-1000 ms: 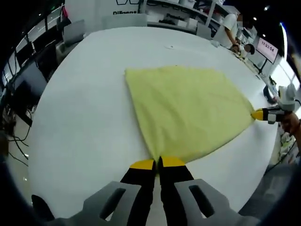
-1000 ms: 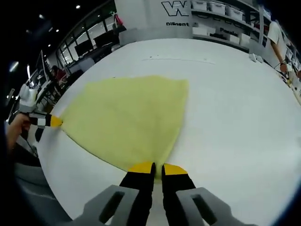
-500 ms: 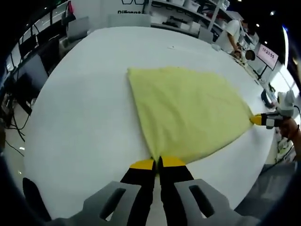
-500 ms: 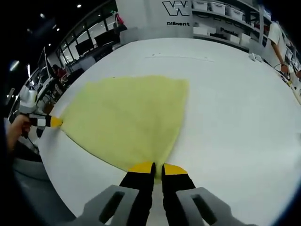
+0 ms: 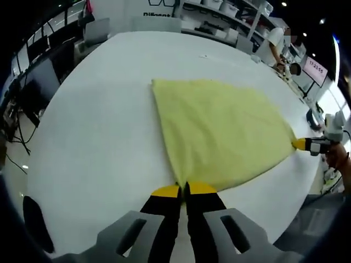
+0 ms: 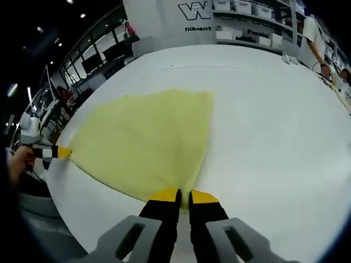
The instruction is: Fold the garment on the visible template until the final outline fits inside the template.
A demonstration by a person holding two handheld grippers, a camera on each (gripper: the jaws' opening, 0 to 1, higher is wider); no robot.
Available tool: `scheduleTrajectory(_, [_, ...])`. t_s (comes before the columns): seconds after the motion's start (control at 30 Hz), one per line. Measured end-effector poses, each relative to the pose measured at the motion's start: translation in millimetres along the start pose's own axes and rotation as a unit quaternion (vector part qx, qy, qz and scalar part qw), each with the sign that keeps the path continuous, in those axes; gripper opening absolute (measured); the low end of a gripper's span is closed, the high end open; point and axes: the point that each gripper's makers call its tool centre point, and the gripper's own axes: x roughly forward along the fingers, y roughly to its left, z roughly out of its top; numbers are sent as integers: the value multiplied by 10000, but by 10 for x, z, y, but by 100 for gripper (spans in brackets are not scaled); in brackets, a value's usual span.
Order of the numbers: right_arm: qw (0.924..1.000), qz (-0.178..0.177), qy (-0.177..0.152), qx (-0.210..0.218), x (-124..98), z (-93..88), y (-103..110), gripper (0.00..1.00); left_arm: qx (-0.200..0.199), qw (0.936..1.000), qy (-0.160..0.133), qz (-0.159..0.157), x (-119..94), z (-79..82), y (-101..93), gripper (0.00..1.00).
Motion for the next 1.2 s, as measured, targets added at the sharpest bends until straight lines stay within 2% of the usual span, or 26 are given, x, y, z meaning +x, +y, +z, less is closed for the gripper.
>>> scheduleTrajectory(0.07, [10000, -18, 22, -83, 0, 1, 5, 0, 234, 9997, -26, -29, -1, 8, -14, 7])
scheduleTrajectory(0.13, [10000, -31, 26, -83, 3, 4, 2, 1, 253, 9996, -137, 38, -1, 35, -2, 10])
scheduleTrajectory(0.23, [9997, -123, -116, -193, -34, 49, -17, 11, 324, 9986, -406, 105, -43, 103, 4, 20])
scheduleTrajectory(0.3, [9983, -31, -525, -247, -101, 186, 38, 24, 319, 9966, -763, 5, -108, 222, -42, 29])
scheduleTrajectory(0.33, [9979, 59, -609, -213, -138, 222, 76, 30, 334, 9961, -818, -31, -122, 243, -57, 35])
scheduleTrajectory(0.37, [9976, 130, -660, -171, -165, 245, 108, 35, 400, 9938, -1020, -179, -177, 326, -118, 39])
scheduleTrajectory(0.5, [9956, 375, -837, -199, -306, 351, 257, 57, 409, 9906, -1254, -374, -333, 434, -232, 63])
scheduleTrajectory(0.63, [9938, 521, -940, -277, -419, 418, 383, 75, 308, 9868, -1512, -484, -470, 526, -300, 77])
scheduleTrajectory(0.73, [9922, 566, -1027, -434, -530, 461, 470, 84, 158, 9864, -1538, -554, -572, 529, -306, 81])
scheduleTrajectory(0.87, [9913, 650, -1033, -485, -640, 474, 555, 95, 388, 9839, -1673, -493, -680, 534, -317, 92])
scheduleTrajectory(0.93, [9908, 701, -1028, -530, -697, 465, 592, 99, 406, 9840, -1650, -531, -733, 490, -340, 99])
scheduleTrajectory(1.07, [9907, 744, -953, -626, -819, 405, 641, 99, 586, 9846, -1532, -599, -856, 331, -402, 99])
scheduleTrajectory(1.2, [9907, 782, -937, -594, -901, 363, 665, 99, 521, 9853, -1484, -673, -921, 257, -419, 99])
